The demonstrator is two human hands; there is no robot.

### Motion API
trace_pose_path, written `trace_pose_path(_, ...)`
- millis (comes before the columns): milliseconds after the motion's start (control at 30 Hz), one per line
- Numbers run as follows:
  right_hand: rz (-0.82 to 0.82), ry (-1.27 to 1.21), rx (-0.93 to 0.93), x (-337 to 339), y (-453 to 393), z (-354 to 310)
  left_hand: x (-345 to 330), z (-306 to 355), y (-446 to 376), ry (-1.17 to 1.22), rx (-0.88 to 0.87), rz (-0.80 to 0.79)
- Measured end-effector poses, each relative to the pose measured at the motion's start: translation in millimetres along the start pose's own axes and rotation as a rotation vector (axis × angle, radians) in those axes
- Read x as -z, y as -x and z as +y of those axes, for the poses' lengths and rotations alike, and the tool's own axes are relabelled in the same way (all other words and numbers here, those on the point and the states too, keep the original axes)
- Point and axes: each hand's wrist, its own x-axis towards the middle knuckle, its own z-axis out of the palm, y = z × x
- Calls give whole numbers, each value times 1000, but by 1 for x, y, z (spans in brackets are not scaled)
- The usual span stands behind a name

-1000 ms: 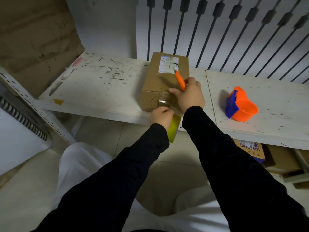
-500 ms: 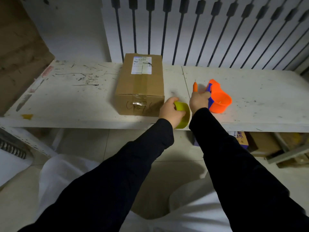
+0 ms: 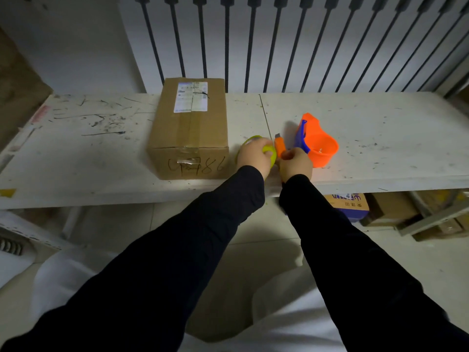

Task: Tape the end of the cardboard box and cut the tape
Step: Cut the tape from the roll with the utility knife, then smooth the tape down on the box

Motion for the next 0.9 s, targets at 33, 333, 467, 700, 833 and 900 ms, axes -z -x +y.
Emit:
trace_pose_path(33, -9, 9, 3, 0, -1, 1, -1, -1, -1, -4, -24, 10)
trace_pose_path(333, -18, 87, 11, -7, -9, 5, -16, -25, -13, -430, -162, -153)
trace_pose_path(467, -23, 79, 4, -6, -10, 6, -24, -31, -13, -547, -230, -104)
trace_pose_path(700, -36, 36, -19, -3, -8, 4, -24, -35, -12, -641, -252, -205)
trace_pose_path(833, -49, 39, 0, 0, -7, 3, -22, -30, -10, -558, -202, -205)
trace_pose_path(900, -48, 33, 5, 2, -6, 3, -21, -28, -9, -577, -197, -171)
